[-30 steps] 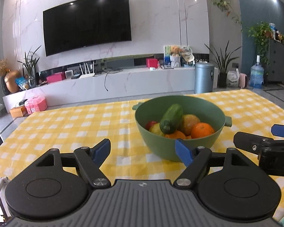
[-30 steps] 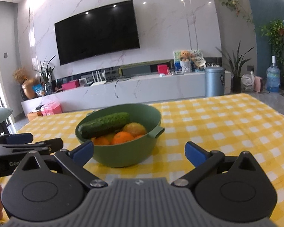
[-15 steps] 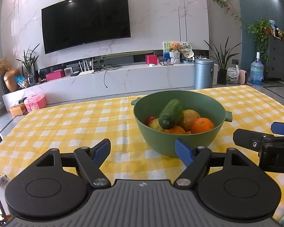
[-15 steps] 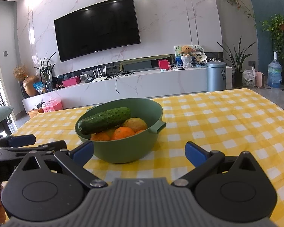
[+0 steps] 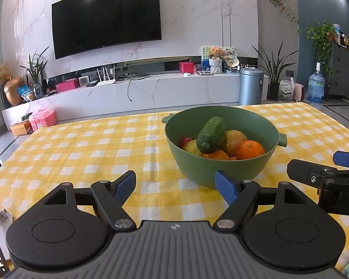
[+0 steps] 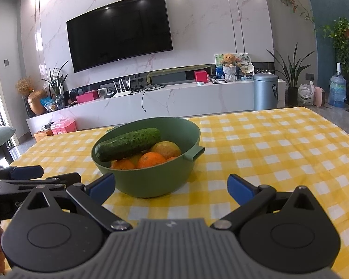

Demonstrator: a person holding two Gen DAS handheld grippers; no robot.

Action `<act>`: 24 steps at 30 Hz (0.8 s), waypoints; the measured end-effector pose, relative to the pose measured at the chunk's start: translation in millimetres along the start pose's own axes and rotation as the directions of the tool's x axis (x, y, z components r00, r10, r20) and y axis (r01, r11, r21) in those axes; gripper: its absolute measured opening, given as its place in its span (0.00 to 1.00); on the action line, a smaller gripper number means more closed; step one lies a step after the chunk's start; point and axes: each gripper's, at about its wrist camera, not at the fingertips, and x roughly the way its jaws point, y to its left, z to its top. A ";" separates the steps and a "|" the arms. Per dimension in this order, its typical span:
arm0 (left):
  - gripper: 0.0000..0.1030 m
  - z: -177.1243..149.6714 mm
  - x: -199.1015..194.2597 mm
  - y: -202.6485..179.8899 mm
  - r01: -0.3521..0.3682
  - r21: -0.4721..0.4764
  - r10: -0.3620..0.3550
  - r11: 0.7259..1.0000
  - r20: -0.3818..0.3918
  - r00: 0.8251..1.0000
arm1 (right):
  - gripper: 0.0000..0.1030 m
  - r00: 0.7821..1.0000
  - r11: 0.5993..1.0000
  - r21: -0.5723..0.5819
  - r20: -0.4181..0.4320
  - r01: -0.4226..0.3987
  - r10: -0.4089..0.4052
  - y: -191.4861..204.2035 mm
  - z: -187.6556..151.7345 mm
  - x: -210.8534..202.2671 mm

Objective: Organize fruits

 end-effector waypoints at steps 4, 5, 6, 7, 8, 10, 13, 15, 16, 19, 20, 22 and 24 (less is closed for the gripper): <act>0.88 -0.7 0.1 0.1 0.000 -0.003 0.000 1.000 -0.006 1.000 | 0.96 1.000 1.000 -0.003 -0.006 0.000 0.000 0.4 -0.1 1.5; 0.88 -0.5 0.5 -0.1 -0.001 -0.003 0.001 1.000 -0.007 1.000 | 0.96 1.000 1.000 -0.004 -0.006 0.000 0.000 0.4 -0.4 1.9; 0.88 -0.5 0.5 -0.1 -0.001 -0.002 0.001 1.000 -0.007 1.000 | 0.96 1.000 1.000 -0.005 -0.007 0.000 0.000 0.4 -0.5 2.2; 0.88 -0.5 0.5 -0.1 -0.001 -0.002 0.001 1.000 -0.007 1.000 | 0.96 1.000 1.000 -0.006 -0.008 0.000 0.000 0.5 -0.7 2.5; 0.88 -0.5 0.5 -0.1 -0.001 -0.003 0.001 1.000 -0.007 1.000 | 0.96 1.000 1.000 -0.007 -0.009 0.000 0.000 1.0 -0.8 2.3; 0.88 -0.4 0.5 -0.1 -0.001 -0.003 0.001 1.000 -0.008 1.000 | 0.96 1.000 1.000 -0.007 -0.009 0.000 0.000 1.1 -0.9 2.3; 0.88 -0.9 1.2 0.5 -0.003 -0.007 0.002 1.000 -0.012 1.000 | 0.96 1.000 1.000 -0.009 -0.012 0.000 0.000 1.3 -1.4 3.5; 0.88 -0.8 1.4 1.0 -0.004 -0.009 0.004 1.000 -0.012 1.000 | 0.96 1.000 1.000 -0.011 -0.015 0.001 -0.001 1.5 -1.6 4.3; 0.88 -0.9 1.3 1.0 -0.004 -0.009 0.004 1.000 -0.011 1.000 | 0.96 1.000 1.000 -0.011 -0.016 0.001 -0.001 1.3 -1.5 4.7; 0.88 -0.8 1.4 1.3 -0.005 -0.008 0.005 1.000 -0.013 1.000 | 0.96 1.000 1.000 -0.011 -0.015 0.001 -0.001 1.3 -1.5 4.7; 0.88 -0.8 1.4 1.3 -0.004 -0.008 0.004 1.000 -0.013 1.000 | 0.96 1.000 1.000 -0.011 -0.016 0.001 -0.001 1.3 -1.5 4.9; 0.88 -0.8 1.4 1.3 -0.004 -0.009 0.004 1.000 -0.013 1.000 | 0.96 1.000 1.000 -0.012 -0.016 0.002 -0.002 1.3 -1.6 5.1; 0.88 -0.9 1.3 1.5 -0.005 -0.010 0.004 1.000 -0.013 1.000 | 0.96 1.000 1.000 -0.012 -0.016 0.002 -0.002 1.2 -1.7 5.0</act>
